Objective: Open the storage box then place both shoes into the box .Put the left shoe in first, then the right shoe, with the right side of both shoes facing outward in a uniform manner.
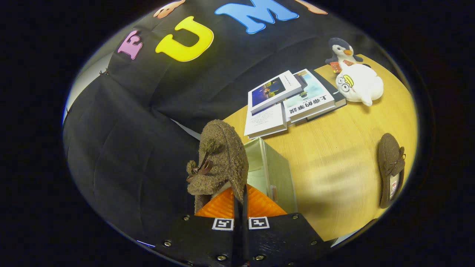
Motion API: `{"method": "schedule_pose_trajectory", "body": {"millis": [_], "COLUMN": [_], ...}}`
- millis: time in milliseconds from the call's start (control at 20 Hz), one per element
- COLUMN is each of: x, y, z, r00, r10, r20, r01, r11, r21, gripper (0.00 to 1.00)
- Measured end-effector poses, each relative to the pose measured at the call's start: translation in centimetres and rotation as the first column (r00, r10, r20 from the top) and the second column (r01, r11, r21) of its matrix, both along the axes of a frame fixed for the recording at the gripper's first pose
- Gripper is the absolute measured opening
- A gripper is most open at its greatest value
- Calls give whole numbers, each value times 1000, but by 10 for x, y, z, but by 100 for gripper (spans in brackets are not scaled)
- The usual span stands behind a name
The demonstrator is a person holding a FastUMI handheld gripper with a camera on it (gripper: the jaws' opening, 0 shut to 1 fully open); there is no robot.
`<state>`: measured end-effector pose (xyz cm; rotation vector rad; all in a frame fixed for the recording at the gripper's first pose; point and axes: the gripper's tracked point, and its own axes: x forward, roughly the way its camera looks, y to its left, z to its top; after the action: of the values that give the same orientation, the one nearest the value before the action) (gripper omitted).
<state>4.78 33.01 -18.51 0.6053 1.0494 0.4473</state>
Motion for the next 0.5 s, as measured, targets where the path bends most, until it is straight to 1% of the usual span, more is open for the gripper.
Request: {"method": "schedule_pose_trajectory", "body": {"millis": [200, 500], "x": [-13, -25], "y": [35, 64], "z": [-27, -78], "r00": [998, 992], "r10": [39, 37], "r20": [-44, -120], "r01": [-40, -47], "r11": [999, 995], "r21": [-15, -84], "gripper": [1, 1]}}
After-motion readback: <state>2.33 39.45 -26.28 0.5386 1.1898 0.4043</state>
